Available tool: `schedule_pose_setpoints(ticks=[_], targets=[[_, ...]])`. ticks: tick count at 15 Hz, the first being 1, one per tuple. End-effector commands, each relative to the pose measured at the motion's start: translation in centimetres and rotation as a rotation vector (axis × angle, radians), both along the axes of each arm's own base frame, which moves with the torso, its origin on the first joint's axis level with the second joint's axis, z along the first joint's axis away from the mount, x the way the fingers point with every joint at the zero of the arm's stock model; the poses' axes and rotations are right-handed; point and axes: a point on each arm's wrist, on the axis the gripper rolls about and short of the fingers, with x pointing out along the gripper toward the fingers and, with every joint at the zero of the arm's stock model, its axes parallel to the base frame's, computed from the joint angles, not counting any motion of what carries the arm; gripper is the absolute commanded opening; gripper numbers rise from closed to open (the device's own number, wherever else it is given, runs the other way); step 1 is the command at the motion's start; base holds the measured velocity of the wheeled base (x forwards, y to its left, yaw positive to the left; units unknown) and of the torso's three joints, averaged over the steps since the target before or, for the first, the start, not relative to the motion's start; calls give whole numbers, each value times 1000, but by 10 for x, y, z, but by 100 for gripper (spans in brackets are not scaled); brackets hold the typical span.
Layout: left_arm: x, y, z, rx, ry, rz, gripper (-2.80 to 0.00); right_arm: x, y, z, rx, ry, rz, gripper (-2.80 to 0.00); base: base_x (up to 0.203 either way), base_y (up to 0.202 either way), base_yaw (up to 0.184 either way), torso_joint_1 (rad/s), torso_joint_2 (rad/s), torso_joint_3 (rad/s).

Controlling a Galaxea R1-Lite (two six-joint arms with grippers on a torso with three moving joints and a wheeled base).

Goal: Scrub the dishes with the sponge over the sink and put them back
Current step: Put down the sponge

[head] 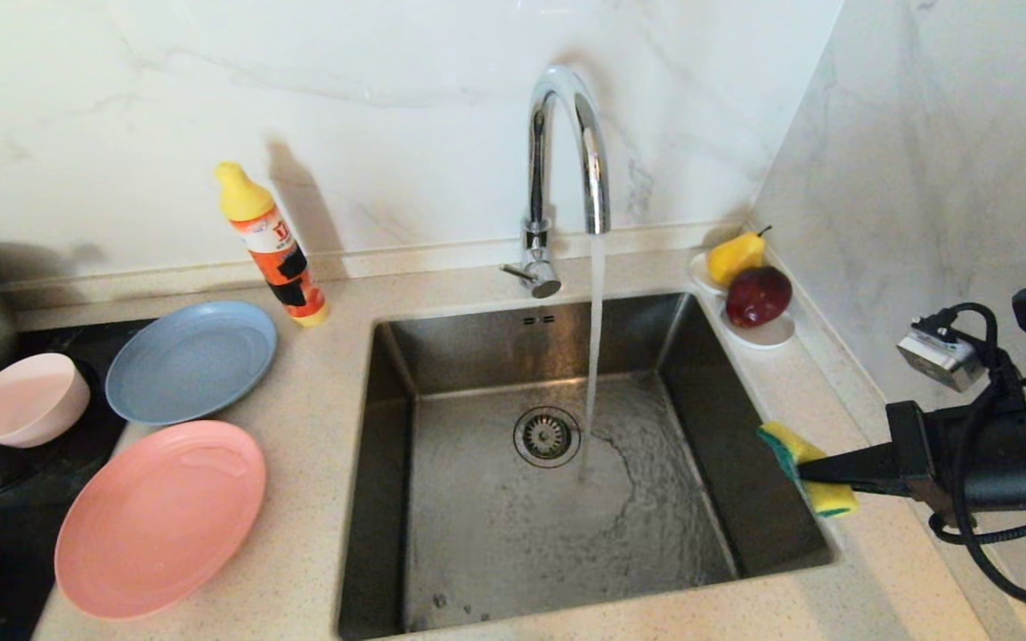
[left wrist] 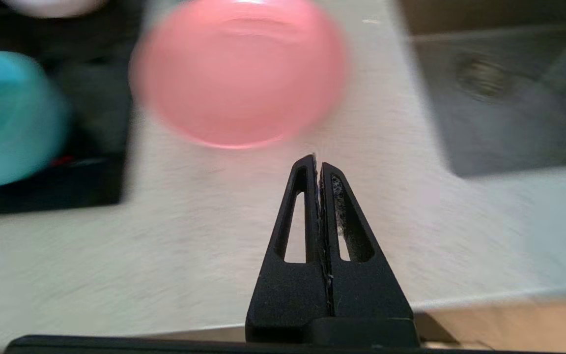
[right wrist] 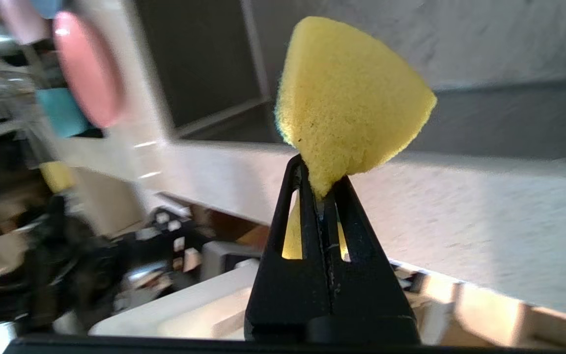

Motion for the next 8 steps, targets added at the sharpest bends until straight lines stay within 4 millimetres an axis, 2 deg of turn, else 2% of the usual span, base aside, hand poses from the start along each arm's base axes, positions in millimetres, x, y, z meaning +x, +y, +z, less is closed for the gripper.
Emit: schedule_pose_setpoints(ticks=[1,8], targets=[[-1,-1,-3,0,-4,-26,-280,0,-1,2,-19,-15,-16,-280,0,0,0,0,0,0],[-1,0,-3,-8,-7,-20,-280,-5,-7,1,-251,-131,-53,-280,0,0,0,0,0,0]])
